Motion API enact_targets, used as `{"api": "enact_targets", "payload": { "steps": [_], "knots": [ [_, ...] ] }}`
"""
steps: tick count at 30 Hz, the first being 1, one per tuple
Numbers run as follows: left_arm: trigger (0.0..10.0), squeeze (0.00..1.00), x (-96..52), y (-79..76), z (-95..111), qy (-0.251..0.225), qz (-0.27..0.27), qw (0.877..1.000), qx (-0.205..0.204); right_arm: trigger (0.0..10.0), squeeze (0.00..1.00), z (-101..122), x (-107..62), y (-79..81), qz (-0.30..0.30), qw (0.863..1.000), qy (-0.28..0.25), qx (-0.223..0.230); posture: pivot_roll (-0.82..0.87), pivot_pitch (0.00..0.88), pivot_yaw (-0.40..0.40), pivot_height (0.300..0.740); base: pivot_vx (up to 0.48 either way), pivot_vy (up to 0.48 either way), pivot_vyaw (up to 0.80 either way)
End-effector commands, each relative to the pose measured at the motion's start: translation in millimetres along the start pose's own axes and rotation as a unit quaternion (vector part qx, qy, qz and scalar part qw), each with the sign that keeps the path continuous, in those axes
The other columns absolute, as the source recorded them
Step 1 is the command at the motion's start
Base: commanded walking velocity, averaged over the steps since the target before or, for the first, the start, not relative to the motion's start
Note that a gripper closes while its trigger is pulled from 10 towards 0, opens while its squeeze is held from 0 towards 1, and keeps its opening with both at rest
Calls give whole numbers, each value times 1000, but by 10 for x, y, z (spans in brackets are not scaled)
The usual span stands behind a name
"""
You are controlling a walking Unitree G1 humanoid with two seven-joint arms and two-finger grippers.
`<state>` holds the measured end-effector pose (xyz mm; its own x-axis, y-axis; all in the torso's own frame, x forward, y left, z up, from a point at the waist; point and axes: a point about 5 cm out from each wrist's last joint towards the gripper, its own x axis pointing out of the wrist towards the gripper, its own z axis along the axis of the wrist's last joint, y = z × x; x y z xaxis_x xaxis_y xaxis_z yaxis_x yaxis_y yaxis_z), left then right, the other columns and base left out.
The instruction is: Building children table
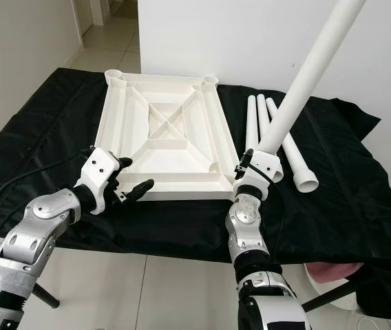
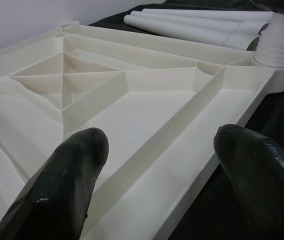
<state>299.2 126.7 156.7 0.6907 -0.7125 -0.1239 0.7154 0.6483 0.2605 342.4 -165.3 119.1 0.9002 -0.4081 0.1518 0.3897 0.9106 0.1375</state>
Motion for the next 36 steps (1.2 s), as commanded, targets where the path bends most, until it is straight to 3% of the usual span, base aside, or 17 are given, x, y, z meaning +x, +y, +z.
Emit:
{"api": "enact_targets", "payload": {
  "steps": [1,5,14,33,34,36],
  "knots": [
    [10000,0,16,-1,11,2,1,1000,6,10000,0,-278,-55,-289,-72,994,82,7,30,3,-25,740,0,0,0],
    [10000,0,18,8,14,2,2,1000,5,10000,0,-267,-39,-266,-60,995,80,-7,30,8,-24,740,0,0,0],
    [10000,0,17,17,21,2,3,1000,5,10000,0,-280,-57,-236,-59,994,88,25,28,19,-21,740,0,0,0],
    [10000,0,17,10,23,1,4,1000,2,10000,20,-231,-34,-214,-16,998,63,2,27,27,-20,740,0,0,0],
    [10000,0,17,9,24,1,4,1000,2,10000,1000,-217,-30,-211,-8,998,59,10,25,27,-20,740,0,0,0],
    [10000,0,18,8,24,1,4,1000,2,10000,1000,-208,-28,-209,-3,998,55,16,25,27,-20,740,0,0,0]
  ]
}}
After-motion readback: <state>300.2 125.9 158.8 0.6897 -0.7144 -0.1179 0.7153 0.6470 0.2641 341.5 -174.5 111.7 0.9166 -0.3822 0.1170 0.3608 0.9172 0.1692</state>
